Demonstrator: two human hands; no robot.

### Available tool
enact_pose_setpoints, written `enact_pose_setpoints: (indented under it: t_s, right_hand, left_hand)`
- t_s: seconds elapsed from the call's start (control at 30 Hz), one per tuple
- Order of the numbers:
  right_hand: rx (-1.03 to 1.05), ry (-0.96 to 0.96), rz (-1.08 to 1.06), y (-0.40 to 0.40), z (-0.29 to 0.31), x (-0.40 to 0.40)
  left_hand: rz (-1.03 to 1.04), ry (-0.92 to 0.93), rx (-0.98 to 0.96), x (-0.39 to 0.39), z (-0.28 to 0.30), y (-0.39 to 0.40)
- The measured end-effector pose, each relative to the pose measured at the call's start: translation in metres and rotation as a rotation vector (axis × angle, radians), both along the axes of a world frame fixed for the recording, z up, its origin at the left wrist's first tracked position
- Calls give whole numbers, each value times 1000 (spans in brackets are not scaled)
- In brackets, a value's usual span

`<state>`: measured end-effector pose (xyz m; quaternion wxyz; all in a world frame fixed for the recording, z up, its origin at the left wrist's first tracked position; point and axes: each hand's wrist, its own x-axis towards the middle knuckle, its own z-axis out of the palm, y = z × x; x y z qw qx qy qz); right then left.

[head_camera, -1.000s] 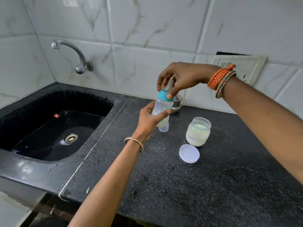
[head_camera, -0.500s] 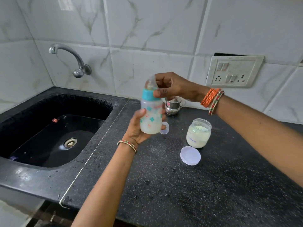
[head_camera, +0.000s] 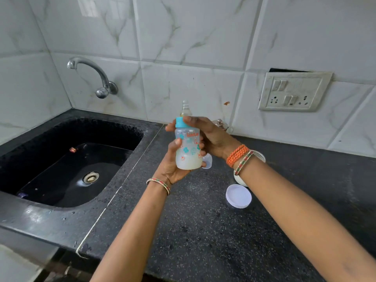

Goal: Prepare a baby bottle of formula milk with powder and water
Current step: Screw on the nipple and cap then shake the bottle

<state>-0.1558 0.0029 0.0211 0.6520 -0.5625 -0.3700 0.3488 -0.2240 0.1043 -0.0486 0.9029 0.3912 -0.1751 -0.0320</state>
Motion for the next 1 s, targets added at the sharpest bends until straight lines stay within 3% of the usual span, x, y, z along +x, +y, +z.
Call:
enact_pose_setpoints:
  t_s: [0.23, 0.37, 0.47, 0.57, 0.67, 0.73, 0.83, 0.9, 1.0]
  right_hand:
    - [-22, 38, -525, -4, -49, 18]
    - [-229, -354, -784, -8, -85, 23]
    - [-339, -414, -727, -17, -102, 37]
    - [-633, -602, -755, -30, -118, 66]
    - [-990, -771, -563, -32, -131, 83]
    - [-1104, -833, -402, -26, -136, 87]
    - [-1010, -814, -353, -17, -138, 89]
    - [-835, -748, -546, -12, -132, 88]
    - [-450, -470, -826, -6, -102, 85]
  left_hand:
    - [428, 94, 526, 25, -28, -9]
    - [825, 132, 961, 35, -57, -13]
    - [878, 134, 1040, 40, -71, -2]
    - [847, 150, 1069, 45, -79, 10]
    - [835, 159, 1127, 50, -85, 18]
    - [819, 168, 1145, 52, -89, 21]
    - [795, 193, 1145, 53, -96, 23]
    - [789, 196, 1154, 53, -99, 24]
    - [789, 212, 1168, 54, -100, 29]
